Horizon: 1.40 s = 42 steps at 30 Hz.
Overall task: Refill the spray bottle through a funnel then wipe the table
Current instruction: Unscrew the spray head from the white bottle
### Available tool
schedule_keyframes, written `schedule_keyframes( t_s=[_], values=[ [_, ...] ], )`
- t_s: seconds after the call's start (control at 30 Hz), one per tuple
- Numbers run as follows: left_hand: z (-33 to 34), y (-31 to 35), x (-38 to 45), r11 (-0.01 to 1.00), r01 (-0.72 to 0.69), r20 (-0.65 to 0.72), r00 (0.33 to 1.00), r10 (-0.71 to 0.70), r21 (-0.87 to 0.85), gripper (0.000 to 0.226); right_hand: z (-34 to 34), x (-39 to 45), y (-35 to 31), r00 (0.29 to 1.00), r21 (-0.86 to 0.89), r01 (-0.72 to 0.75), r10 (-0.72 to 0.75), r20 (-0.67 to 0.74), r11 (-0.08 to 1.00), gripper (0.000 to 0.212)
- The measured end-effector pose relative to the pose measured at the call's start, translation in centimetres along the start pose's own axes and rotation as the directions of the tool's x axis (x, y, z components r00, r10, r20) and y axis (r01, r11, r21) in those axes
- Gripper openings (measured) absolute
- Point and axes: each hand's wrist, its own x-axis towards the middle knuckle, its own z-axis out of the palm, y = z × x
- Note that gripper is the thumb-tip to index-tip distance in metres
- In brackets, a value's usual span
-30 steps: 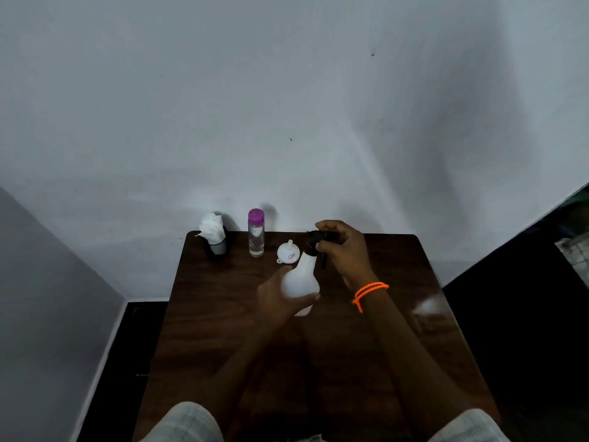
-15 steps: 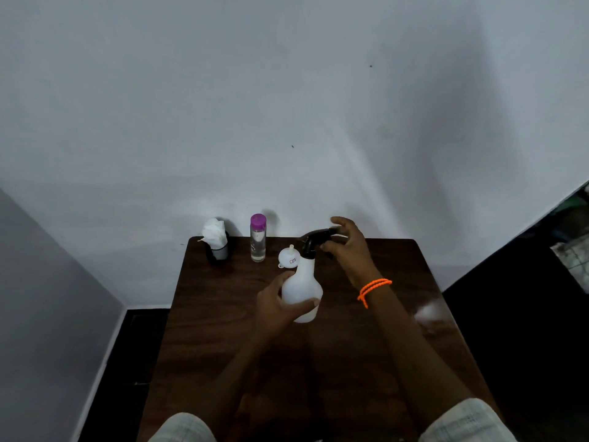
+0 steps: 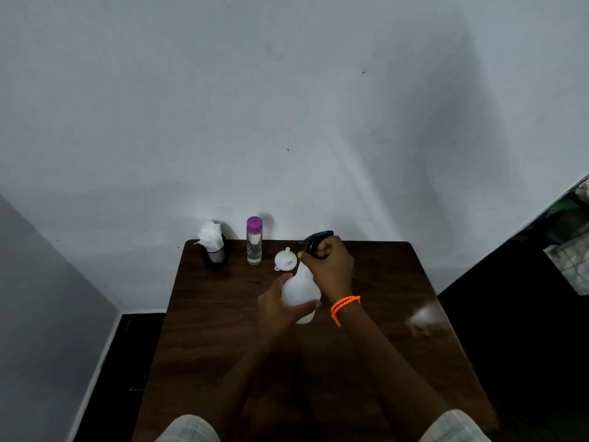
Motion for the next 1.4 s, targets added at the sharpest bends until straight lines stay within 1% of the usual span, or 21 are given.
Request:
schedule_keyframes(
  t_s=[0.07, 0.13, 0.23, 0.3, 0.37, 0.5, 0.63, 0.77, 0.8, 0.93, 1.1, 1.27, 1.4],
  values=[
    [0.0, 0.0, -0.2, 1.0, -0.003, 0.006, 1.0, 0.003, -0.002, 0.082, -0.3, 0.0, -0.3, 0.998, 0.038, -0.055, 0.054, 0.013, 0.998, 0.033],
    [0.1, 0.1, -0.3, 1.0, -0.006, 0.01, 1.0, 0.006, -0.007, 0.079, -0.5, 0.0, -0.4, 0.993, 0.104, -0.111, 0.106, 0.055, 0.988, 0.024],
    [0.1, 0.1, -0.4, 1.0, -0.007, -0.005, 1.0, 0.007, -0.01, 0.084, -0.8, 0.3, -0.1, 0.98, 0.205, -0.16, 0.131, 0.147, 0.966, 0.019],
    [0.1, 0.1, -0.5, 1.0, -0.008, -0.01, 1.0, 0.008, -0.011, 0.085, -0.9, 0.2, 0.2, 0.973, 0.224, -0.171, 0.128, 0.193, 0.959, 0.028],
    [0.1, 0.4, -0.6, 1.0, -0.023, -0.004, 1.0, 0.022, -0.004, 0.087, -0.9, 0.1, 0.3, 0.97, 0.212, -0.174, 0.13, 0.207, 0.962, 0.037],
    [0.2, 1.1, -0.5, 0.999, -0.036, 0.022, 0.999, 0.036, -0.012, 0.089, -1.4, 0.3, 0.6, 0.969, 0.265, -0.185, 0.131, 0.209, 0.946, 0.04],
    [0.3, 1.2, -0.6, 0.999, -0.039, 0.017, 0.999, 0.04, -0.037, 0.087, -2.3, 0.8, 0.1, 0.942, 0.345, -0.224, 0.112, 0.316, 0.911, 0.027],
    [0.3, 0.6, -0.5, 0.999, -0.029, 0.019, 0.999, 0.029, -0.039, 0.086, -2.6, 1.1, -0.3, 0.911, 0.323, -0.211, 0.065, 0.407, 0.923, 0.022],
    [0.3, 0.6, -0.6, 0.999, -0.028, 0.017, 0.999, 0.029, -0.037, 0.088, -2.6, 1.1, -0.3, 0.908, 0.318, -0.199, 0.053, 0.416, 0.927, 0.02],
    [0.3, 0.7, -0.6, 0.999, -0.047, 0.027, 0.999, 0.048, -0.023, 0.092, -2.5, 1.3, -0.4, 0.92, 0.316, -0.177, 0.042, 0.39, 0.932, 0.029],
    [-0.2, 1.0, 0.1, 0.997, -0.078, -0.01, 0.997, 0.078, 0.008, 0.093, -2.9, 1.9, -1.4, 0.92, 0.356, -0.145, -0.006, 0.391, 0.923, 0.026],
    [-0.8, 1.3, 0.5, 0.995, -0.097, 0.012, 0.995, 0.097, 0.011, 0.09, -3.2, 2.6, -1.9, 0.911, 0.387, -0.152, -0.023, 0.411, 0.909, 0.019],
    [-0.8, 0.8, 0.3, 0.994, -0.105, 0.013, 0.994, 0.105, 0.005, 0.089, -3.7, 3.1, -2.2, 0.903, 0.411, -0.165, -0.03, 0.428, 0.896, 0.019]
  ],
)
